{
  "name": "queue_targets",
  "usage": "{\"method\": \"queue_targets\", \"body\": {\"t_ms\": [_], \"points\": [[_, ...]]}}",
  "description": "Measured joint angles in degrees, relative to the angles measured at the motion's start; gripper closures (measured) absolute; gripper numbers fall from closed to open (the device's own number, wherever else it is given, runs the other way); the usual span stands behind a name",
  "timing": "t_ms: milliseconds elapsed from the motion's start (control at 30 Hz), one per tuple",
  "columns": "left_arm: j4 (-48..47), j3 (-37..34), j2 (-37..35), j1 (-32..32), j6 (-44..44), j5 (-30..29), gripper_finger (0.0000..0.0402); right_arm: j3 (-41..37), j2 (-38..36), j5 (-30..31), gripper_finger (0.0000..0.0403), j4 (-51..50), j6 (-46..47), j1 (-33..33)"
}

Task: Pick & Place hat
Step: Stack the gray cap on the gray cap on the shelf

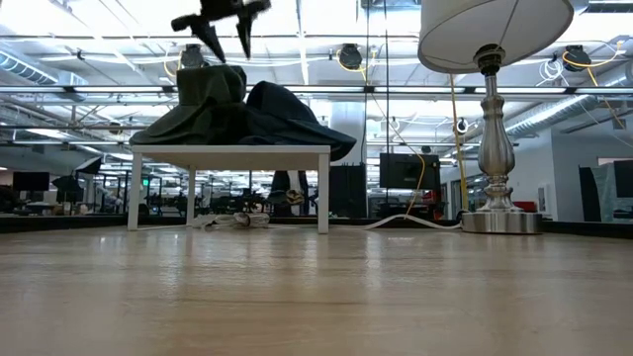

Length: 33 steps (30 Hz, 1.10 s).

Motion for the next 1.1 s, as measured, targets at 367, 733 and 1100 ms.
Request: {"method": "queue_targets", "body": {"t_ms": [367, 733, 1100], "points": [[-5.8, -0.1, 10.5, 3.2, 1.5, 0.2, 0.0151, 0.0, 0.0, 0.0, 0.0149, 0.0, 0.2, 0.0], [-4.5, -0.1, 13.3, 3.7, 1.3, 5.1, 0.0151, 0.0, 0.0, 0.2, 0.0149, 0.0, 0.1, 0.0], [0.9, -0.1, 3.9, 3.1, 1.5, 7.4, 0.0151, 0.0, 0.0, 1.7, 0.0149, 0.2, 0.0, -0.1]]}}
